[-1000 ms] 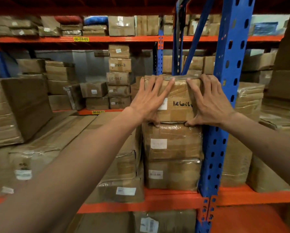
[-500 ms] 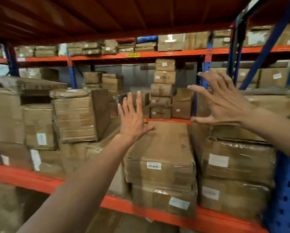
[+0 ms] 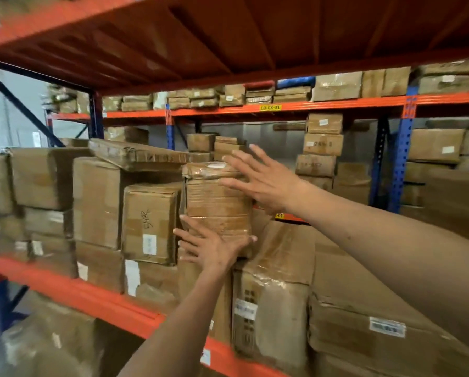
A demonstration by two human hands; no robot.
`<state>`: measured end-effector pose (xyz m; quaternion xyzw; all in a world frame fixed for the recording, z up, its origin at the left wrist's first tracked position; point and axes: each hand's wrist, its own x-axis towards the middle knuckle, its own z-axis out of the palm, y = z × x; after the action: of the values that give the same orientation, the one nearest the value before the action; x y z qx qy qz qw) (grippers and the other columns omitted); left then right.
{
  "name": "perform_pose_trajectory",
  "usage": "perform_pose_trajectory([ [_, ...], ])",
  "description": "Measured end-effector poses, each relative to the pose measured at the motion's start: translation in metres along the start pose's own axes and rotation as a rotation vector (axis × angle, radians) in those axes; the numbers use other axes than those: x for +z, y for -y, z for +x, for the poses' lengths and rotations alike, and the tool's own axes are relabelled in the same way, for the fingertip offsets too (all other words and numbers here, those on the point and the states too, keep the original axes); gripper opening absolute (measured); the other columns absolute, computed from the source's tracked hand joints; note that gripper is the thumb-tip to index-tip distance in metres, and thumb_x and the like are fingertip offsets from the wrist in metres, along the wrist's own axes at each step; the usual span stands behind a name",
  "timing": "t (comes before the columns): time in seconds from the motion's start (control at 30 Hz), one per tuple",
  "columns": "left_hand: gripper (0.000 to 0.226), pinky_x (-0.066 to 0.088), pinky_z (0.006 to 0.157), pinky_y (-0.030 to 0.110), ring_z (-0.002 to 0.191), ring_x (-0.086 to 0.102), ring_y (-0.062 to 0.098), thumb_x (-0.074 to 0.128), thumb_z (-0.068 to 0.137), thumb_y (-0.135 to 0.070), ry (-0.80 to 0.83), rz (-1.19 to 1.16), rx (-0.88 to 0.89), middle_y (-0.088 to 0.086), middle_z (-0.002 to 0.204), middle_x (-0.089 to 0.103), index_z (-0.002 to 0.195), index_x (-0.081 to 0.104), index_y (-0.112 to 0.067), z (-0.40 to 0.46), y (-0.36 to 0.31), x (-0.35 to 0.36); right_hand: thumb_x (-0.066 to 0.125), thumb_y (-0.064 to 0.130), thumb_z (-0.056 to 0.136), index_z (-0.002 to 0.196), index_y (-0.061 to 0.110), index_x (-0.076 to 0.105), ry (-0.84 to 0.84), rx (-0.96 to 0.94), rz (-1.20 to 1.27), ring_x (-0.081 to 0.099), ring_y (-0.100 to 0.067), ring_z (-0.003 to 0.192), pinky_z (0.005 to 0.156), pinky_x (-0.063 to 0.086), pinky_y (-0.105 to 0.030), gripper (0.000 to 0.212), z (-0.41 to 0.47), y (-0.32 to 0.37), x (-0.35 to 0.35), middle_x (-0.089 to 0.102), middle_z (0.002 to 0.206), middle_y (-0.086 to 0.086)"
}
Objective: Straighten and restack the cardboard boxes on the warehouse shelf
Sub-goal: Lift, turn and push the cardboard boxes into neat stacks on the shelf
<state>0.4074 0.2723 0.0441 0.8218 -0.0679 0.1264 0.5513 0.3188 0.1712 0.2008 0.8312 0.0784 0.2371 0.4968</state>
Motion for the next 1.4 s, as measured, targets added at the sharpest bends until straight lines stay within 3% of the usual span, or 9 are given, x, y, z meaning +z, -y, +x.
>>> perform_pose_trajectory([
  [0.17, 0.172, 0.011, 0.114, 0.064, 0.144, 0.011, 0.049, 0.083, 0.038, -0.070, -0.054, 0.040, 0.037, 0.032, 0.157, 0.003, 0.139, -0.045, -0.015, 0.004, 0.001, 0.013, 0.082, 0.030, 0.073, 0.152, 0.037, -0.027, 0.160, -0.222, -0.234, -0.029, -0.034, 0.146, 0.117, -0.011, -0.060, 0.134, 0.071, 0.031, -0.009, -0.033, 0.160, -0.012],
  [0.3, 0.170, 0.012, 0.113, 0.064, 0.141, 0.015, 0.050, 0.083, 0.040, -0.068, -0.032, 0.077, 0.093, 0.033, 0.154, 0.006, 0.143, -0.039, -0.012, 0.009, 0.004, 0.011, 0.095, 0.034, 0.051, 0.149, 0.032, -0.033, 0.255, -0.271, -0.400, -0.035, -0.035, 0.142, 0.114, -0.020, -0.059, 0.161, 0.094, 0.035, -0.019, -0.036, 0.158, -0.012],
  [0.47, 0.168, 0.019, 0.109, 0.069, 0.136, 0.021, 0.051, 0.083, 0.039, -0.069, -0.045, 0.124, 0.226, 0.035, 0.151, 0.012, 0.146, -0.033, -0.011, 0.023, 0.013, 0.000, 0.088, 0.043, 0.065, 0.151, 0.028, -0.030, 0.318, -0.290, -0.482, -0.028, -0.036, 0.146, 0.114, -0.018, -0.060, 0.147, 0.104, 0.027, -0.022, -0.022, 0.164, -0.015],
  [0.6, 0.166, 0.025, 0.106, 0.067, 0.132, 0.026, 0.049, 0.081, 0.038, -0.071, -0.040, 0.221, 0.405, 0.033, 0.148, 0.018, 0.151, -0.025, -0.011, 0.031, 0.011, -0.010, 0.083, 0.066, 0.049, 0.157, 0.016, -0.012, 0.251, -0.254, -0.449, 0.004, -0.044, 0.148, 0.119, -0.006, -0.059, 0.152, 0.083, 0.012, -0.019, 0.007, 0.161, -0.029],
  [0.73, 0.164, 0.022, 0.110, 0.066, 0.136, 0.021, 0.050, 0.082, 0.041, -0.072, 0.025, 0.386, 0.656, 0.033, 0.150, 0.014, 0.152, -0.024, -0.014, 0.037, -0.003, -0.016, 0.076, 0.075, 0.049, 0.156, 0.009, -0.002, 0.234, -0.073, -0.318, 0.028, -0.047, 0.135, 0.118, 0.012, -0.057, 0.148, 0.036, -0.006, -0.002, 0.027, 0.149, -0.032],
  [0.83, 0.157, 0.017, 0.113, 0.066, 0.138, 0.014, 0.049, 0.076, 0.048, -0.076, 0.073, 0.545, 0.912, 0.029, 0.152, 0.008, 0.152, -0.025, -0.016, 0.038, -0.023, -0.013, 0.078, 0.066, 0.054, 0.157, 0.009, 0.000, 0.238, 0.136, -0.148, 0.028, -0.048, 0.135, 0.118, 0.010, -0.057, 0.142, -0.012, -0.013, 0.021, 0.027, 0.148, -0.034],
  [0.97, 0.150, 0.013, 0.113, 0.067, 0.138, 0.009, 0.049, 0.072, 0.054, -0.077, 0.117, 0.690, 1.215, 0.031, 0.152, 0.006, 0.151, -0.027, -0.017, 0.022, -0.059, 0.005, 0.082, 0.068, 0.048, 0.156, 0.007, -0.005, 0.326, 0.390, 0.007, 0.022, -0.049, 0.137, 0.119, 0.005, -0.056, 0.152, -0.080, -0.016, 0.039, 0.023, 0.149, -0.035],
  [1.17, 0.152, 0.011, 0.113, 0.068, 0.142, 0.008, 0.049, 0.073, 0.056, -0.076, 0.189, 0.706, 1.430, 0.032, 0.155, 0.003, 0.151, -0.029, -0.017, -0.031, -0.095, 0.042, 0.077, 0.076, 0.041, 0.156, 0.006, 0.005, 0.384, 0.578, 0.052, 0.029, -0.049, 0.133, 0.118, 0.011, -0.058, 0.153, -0.175, -0.018, 0.037, 0.030, 0.144, -0.034],
  [1.4, 0.150, 0.009, 0.113, 0.066, 0.142, 0.011, 0.049, 0.077, 0.054, -0.068, 0.295, 0.635, 1.634, 0.031, 0.155, 0.004, 0.154, -0.023, -0.019, -0.128, -0.129, 0.099, 0.077, 0.076, 0.042, 0.155, 0.008, -0.003, 0.508, 0.822, 0.083, 0.027, -0.050, 0.134, 0.117, 0.016, -0.059, 0.154, -0.300, -0.008, 0.028, 0.025, 0.147, -0.036],
])
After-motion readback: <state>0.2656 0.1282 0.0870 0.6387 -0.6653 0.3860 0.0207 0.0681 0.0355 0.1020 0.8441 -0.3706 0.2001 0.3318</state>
